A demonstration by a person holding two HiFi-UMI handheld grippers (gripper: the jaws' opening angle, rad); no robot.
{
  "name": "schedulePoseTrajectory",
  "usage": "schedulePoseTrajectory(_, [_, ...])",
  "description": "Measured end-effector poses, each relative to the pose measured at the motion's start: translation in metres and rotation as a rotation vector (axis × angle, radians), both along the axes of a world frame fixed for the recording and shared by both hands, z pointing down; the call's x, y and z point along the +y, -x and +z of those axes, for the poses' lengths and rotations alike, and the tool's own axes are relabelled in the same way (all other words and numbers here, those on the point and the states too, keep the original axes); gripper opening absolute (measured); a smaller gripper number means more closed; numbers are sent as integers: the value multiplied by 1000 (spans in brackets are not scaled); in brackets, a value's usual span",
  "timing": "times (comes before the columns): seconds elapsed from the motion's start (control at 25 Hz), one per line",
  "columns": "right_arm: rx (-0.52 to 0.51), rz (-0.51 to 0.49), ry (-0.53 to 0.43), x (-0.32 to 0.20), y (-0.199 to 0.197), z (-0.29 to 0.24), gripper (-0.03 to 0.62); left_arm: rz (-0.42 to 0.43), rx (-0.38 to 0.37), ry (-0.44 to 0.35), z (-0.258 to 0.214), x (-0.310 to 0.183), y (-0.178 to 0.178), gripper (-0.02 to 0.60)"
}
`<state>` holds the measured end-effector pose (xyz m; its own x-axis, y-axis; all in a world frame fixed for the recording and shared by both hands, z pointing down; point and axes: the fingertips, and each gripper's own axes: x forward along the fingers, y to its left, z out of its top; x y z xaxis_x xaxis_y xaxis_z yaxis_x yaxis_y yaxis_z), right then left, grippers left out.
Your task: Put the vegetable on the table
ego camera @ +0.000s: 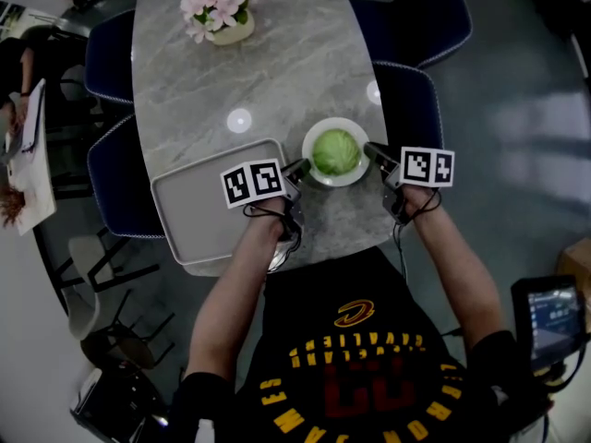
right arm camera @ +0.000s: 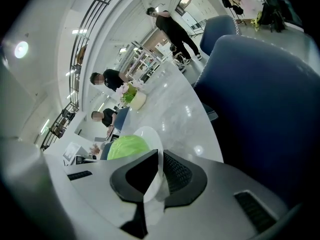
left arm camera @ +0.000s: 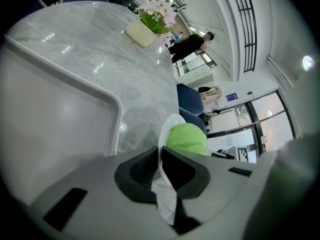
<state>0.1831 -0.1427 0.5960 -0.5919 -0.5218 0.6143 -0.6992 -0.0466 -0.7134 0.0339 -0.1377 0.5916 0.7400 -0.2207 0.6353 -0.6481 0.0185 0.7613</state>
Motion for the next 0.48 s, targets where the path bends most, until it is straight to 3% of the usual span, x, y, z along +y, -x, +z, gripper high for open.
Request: schedulePoseTrajectory(0.48, [59, 35, 27, -19, -36, 22, 35, 1, -68, 9, 22, -21, -35, 28])
